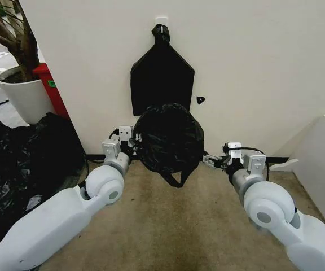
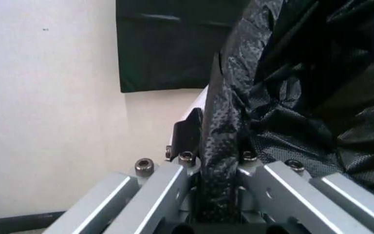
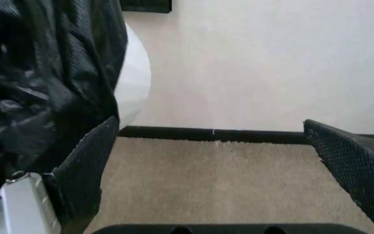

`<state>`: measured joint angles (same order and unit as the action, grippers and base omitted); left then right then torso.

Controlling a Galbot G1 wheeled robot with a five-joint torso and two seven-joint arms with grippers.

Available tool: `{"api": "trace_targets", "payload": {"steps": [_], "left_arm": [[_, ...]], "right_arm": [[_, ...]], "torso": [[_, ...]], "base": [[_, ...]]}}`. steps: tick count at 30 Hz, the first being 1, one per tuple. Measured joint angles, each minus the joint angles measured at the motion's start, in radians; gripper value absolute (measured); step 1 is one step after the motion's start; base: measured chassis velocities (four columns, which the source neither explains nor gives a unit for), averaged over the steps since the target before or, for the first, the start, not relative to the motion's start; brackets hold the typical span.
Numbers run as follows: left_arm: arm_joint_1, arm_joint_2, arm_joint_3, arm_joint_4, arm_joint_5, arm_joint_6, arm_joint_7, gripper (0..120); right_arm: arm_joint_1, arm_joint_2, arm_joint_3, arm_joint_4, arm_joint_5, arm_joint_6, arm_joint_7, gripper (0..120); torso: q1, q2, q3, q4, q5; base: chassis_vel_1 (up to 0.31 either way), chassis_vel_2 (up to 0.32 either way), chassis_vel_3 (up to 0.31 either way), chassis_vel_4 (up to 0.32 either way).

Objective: Place the garbage bag over the trash bin.

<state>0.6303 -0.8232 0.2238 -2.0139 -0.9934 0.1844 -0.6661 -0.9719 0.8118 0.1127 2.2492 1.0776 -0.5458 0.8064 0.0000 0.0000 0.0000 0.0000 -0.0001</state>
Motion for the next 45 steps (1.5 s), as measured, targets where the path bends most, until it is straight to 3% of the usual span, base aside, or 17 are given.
{"api": "trace_targets", "payload": {"steps": [11,17,23,29,34,45], "left_arm": [[0.006,0.008,-0.010,-0.020,-0.020,-0.016,0.014,1],[0.015,0.005,-0.054,-0.014,-0.105,-0.007,-0.005,1],[0.053,0.013,-0.128,0.014,-0.257,0.003,0.021,1],[0.078,0.028,-0.162,0.022,-0.296,0.010,0.034,1],[0.078,0.033,-0.179,0.022,-0.317,0.014,0.034,1],[0.068,0.028,-0.182,0.013,-0.327,0.014,0.030,1]], "right_arm": [[0.005,0.004,0.001,-0.030,0.001,0.015,-0.015,100],[-0.024,-0.006,0.029,-0.007,0.010,0.043,-0.023,100],[-0.072,-0.046,0.079,0.065,0.068,0.112,-0.176,100],[-0.092,-0.065,0.095,0.131,0.190,0.085,-0.255,100],[-0.113,-0.070,0.066,0.123,0.110,0.049,-0.310,100],[-0.091,-0.030,0.012,0.088,0.143,0.026,-0.230,100]], "torso": [[0.000,0.000,0.000,0.0000,0.0000],[0.000,0.000,0.000,0.0000,0.0002],[0.000,0.000,0.000,0.0001,-0.0001],[0.000,0.000,0.000,0.0002,-0.0003],[0.000,0.000,0.000,0.0000,0.0001],[0.000,0.000,0.000,0.0000,0.0001]], "base": [[0.000,0.000,0.000,0.000],[0.000,0.000,0.000,0.000],[0.000,0.000,0.000,0.000],[0.000,0.000,0.000,0.000],[0.000,0.000,0.000,0.000],[0.000,0.000,0.000,0.000]]}}
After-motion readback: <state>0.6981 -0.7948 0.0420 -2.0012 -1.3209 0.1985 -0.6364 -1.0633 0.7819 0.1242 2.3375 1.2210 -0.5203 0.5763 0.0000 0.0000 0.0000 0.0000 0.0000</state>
